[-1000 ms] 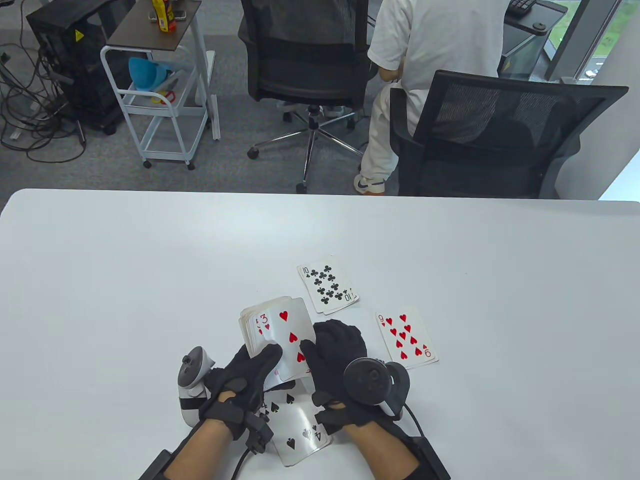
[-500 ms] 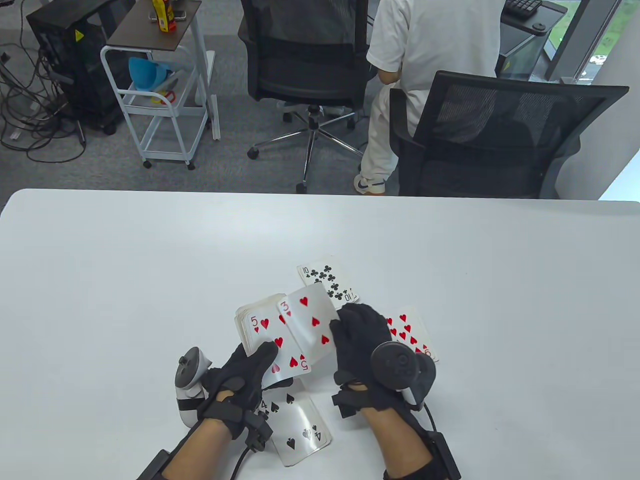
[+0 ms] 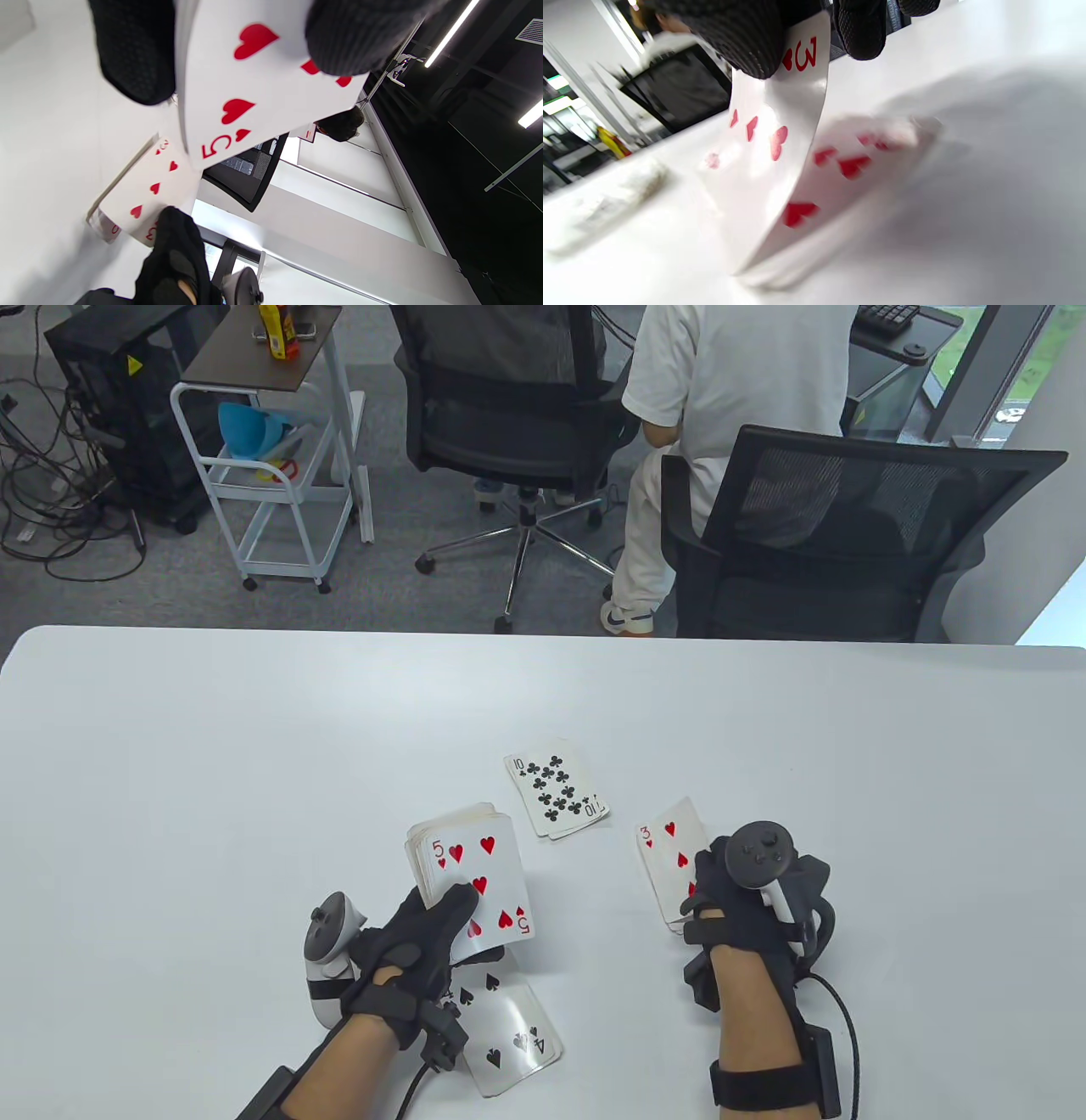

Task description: Playing card suit sorting

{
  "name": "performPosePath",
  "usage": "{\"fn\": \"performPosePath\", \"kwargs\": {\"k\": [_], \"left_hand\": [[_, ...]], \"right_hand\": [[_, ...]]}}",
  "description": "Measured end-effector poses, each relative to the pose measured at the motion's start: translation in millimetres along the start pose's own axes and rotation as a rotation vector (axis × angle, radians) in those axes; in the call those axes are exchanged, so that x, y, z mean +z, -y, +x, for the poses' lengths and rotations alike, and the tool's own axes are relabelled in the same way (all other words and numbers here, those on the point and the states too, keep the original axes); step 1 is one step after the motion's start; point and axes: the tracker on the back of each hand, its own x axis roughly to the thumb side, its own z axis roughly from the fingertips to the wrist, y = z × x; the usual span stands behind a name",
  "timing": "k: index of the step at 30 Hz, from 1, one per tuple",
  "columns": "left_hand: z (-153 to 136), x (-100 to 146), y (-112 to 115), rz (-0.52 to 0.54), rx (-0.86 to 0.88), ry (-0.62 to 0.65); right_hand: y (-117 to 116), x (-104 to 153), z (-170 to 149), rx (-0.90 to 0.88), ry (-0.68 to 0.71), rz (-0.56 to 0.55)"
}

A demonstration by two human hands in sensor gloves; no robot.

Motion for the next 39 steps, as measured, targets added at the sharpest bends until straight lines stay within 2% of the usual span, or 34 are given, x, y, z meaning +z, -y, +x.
{"fn": "performPosePath", "kwargs": {"k": [6, 9, 13, 18, 22, 26, 35, 39], "left_hand": [[1.6, 1.9, -3.6, 0.006, 0.007, 0.005], [2.1, 2.0, -3.6, 0.005, 0.011, 0.005], [1.4, 1.5, -3.0, 0.002, 0.004, 0.004], [0.8, 1.2, -2.9, 0.003, -0.006, 0.001], [0.6, 1.5, -4.2, 0.006, -0.005, -0.003], [-0.1, 2.0, -5.4, 0.011, -0.019, -0.018], [1.2, 2.0, -5.2, 0.005, 0.001, -0.006], [0.6, 1.2, -3.2, -0.003, -0.006, -0.002]], "right_hand": [[-18.0, -7.4, 0.9, 0.139, -0.064, -0.021], [-15.9, -4.4, 3.1, 0.139, -0.045, -0.044], [-5.8, 9.4, 17.0, 0.077, 0.066, -0.134], [1.7, 39.0, 49.2, -0.098, 0.334, -0.207], [-2.0, 64.4, 76.3, -0.299, 0.542, -0.174], [-21.2, 88.0, 103.5, -0.444, 0.752, -0.079], [-43.4, 105.0, 119.0, -0.362, 0.762, -0.003], [-45.6, 111.0, 122.5, -0.347, 0.781, -0.044]]}}
